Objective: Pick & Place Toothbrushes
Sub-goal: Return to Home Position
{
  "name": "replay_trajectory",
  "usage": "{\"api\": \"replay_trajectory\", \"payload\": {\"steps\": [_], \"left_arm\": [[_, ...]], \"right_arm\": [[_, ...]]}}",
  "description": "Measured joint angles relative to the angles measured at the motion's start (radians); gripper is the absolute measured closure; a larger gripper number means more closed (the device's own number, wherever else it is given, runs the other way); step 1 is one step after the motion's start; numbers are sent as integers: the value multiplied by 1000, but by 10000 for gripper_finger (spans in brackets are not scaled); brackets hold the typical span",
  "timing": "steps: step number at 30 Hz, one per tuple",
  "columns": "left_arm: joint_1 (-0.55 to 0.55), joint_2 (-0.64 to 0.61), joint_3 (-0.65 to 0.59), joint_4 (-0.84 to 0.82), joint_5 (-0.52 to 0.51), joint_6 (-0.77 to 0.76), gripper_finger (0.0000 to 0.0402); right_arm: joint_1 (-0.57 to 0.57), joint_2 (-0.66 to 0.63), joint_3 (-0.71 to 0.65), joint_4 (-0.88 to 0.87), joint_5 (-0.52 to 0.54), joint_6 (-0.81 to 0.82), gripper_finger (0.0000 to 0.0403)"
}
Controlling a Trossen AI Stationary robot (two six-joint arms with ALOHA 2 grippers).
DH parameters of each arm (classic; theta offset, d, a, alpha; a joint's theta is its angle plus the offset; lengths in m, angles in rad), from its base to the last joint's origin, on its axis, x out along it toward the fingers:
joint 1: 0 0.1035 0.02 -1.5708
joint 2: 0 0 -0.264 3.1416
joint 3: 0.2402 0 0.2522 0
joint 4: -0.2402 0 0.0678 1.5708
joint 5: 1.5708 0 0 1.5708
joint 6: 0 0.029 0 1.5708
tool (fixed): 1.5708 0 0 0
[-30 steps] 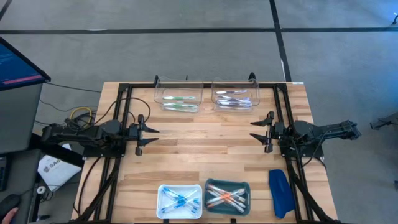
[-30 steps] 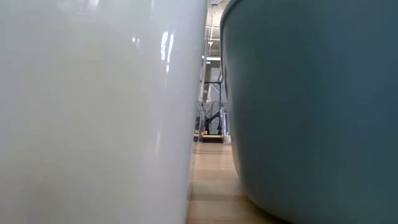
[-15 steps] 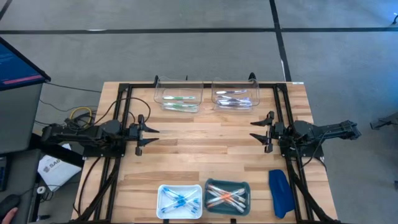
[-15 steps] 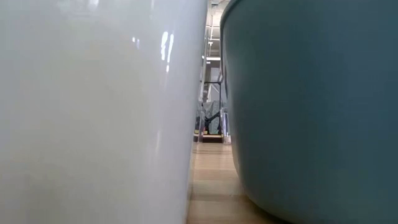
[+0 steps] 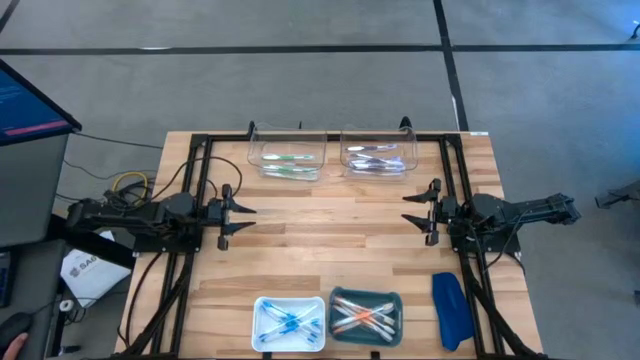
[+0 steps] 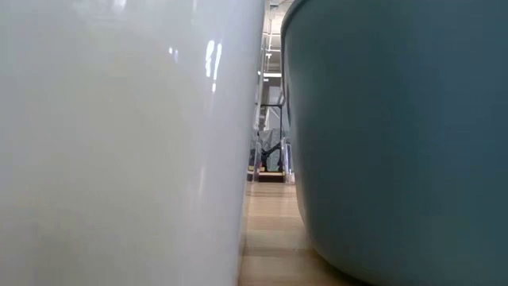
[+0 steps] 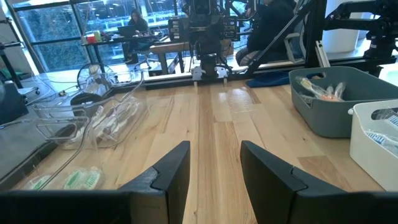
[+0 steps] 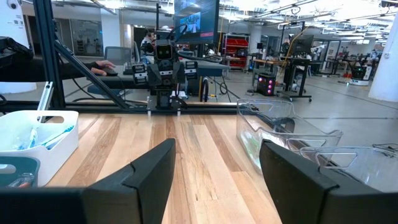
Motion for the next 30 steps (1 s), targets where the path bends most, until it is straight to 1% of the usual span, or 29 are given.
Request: {"api": "replay_trajectory", "payload": {"steps": [30], "left_arm": [[0,0,0,16,0,0,266]], "right_arm": [[0,0,0,0,0,0,175]]}}
